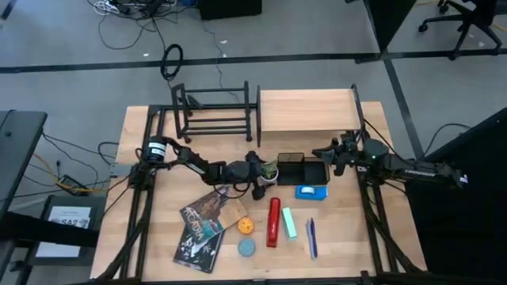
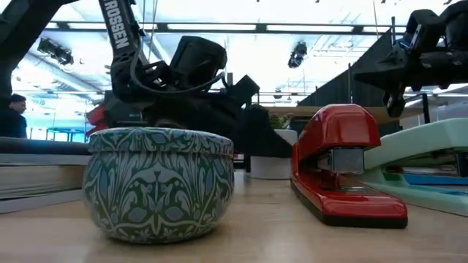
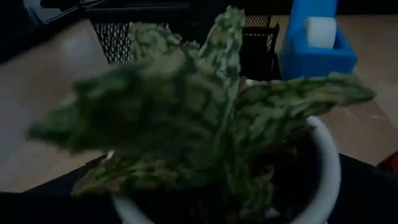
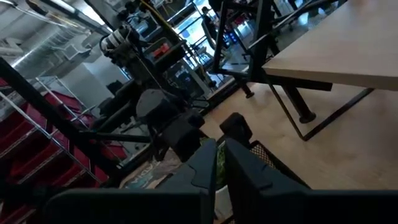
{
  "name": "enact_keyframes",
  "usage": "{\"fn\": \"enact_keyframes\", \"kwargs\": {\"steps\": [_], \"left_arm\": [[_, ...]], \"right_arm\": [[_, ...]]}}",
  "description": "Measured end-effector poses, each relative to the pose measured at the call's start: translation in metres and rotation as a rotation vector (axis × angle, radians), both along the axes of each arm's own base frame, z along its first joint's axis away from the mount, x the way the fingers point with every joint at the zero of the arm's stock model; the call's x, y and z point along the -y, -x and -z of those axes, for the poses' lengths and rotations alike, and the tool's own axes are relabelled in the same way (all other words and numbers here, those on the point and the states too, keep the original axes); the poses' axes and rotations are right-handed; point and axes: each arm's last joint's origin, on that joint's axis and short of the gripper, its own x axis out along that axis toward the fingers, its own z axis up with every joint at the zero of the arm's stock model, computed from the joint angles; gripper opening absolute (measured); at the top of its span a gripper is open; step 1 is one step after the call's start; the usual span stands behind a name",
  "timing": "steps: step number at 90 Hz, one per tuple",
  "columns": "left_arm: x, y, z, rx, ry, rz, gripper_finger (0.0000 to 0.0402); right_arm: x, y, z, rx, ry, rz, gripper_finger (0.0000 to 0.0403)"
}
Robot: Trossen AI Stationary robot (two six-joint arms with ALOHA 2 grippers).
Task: Stock shelves
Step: Put the white vase plant on the shelf
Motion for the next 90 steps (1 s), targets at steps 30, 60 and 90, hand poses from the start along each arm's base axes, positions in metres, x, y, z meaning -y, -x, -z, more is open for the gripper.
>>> {"fn": "enact_keyframes", "kwargs": {"steps": [30, 60, 90], "left_arm": [[0.000, 0.000, 0.000, 0.010, 0.065, -0.038, 0.0337], [0.000, 0.013, -0.058, 0.023, 0.072, -0.093, 0.0337], [-0.013, -0.004, -0.184, 0.143, -0.072, -0.109, 0.0337]], "right_arm": [[0.000, 0.000, 0.000, 0.000, 0.000, 0.000, 0.0007], [0.000, 0.000, 0.000, 0.000, 0.000, 0.000, 0.0007], [0.000, 0.000, 0.000, 0.002, 0.000, 0.000, 0.0007]]}}
